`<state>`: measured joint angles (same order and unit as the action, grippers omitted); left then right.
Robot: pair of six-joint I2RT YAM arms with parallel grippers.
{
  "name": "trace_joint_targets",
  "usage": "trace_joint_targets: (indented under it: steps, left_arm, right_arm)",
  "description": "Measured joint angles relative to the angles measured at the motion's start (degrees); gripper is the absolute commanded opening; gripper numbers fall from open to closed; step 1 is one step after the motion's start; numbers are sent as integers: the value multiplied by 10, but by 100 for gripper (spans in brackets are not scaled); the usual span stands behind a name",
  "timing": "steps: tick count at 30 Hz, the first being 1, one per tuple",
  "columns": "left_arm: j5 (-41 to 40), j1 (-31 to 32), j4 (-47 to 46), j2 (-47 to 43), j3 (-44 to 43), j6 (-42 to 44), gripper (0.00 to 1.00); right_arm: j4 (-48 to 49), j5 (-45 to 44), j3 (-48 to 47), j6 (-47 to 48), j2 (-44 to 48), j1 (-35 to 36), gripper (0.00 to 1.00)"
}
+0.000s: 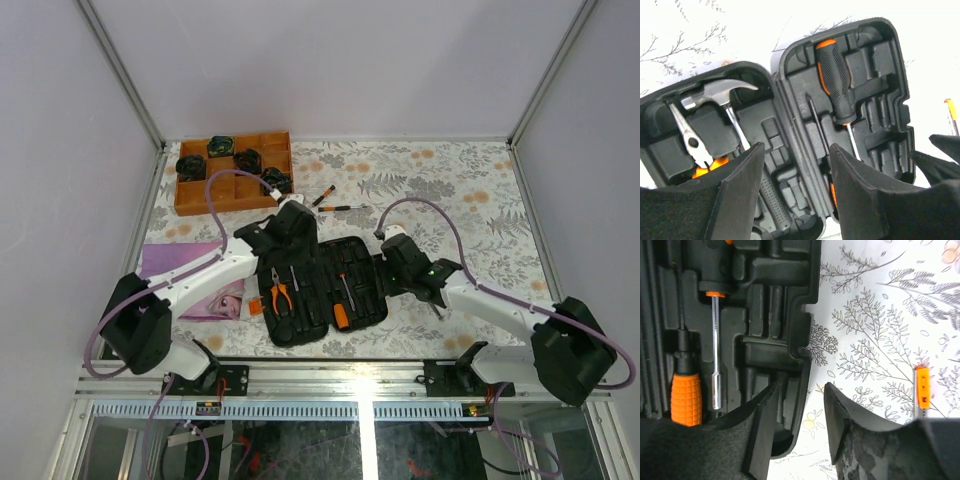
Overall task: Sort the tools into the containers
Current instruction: Adjust the storage box at the center of the board.
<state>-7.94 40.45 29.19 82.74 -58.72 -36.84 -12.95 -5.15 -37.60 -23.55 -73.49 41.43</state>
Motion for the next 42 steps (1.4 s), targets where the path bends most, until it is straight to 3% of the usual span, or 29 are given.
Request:
trace_joint_targets:
  steps: [8,16,28,42]
  left_arm:
    - [0,0,-16,59,-47,-32,52]
    - [-9,12,-17,125,-96,-70,46]
    - [-43,35,-10,214,-141,-105,42]
    - [-49,35,-12,245,-147,-109,40]
  right_arm:
    - [-32,-14,-9,-13,97,0,51]
    - [-30,3,9,-67,137,0,48]
    - [-26,18,35,-119,142,0,45]
    - [-16,31,42,-137,129,0,36]
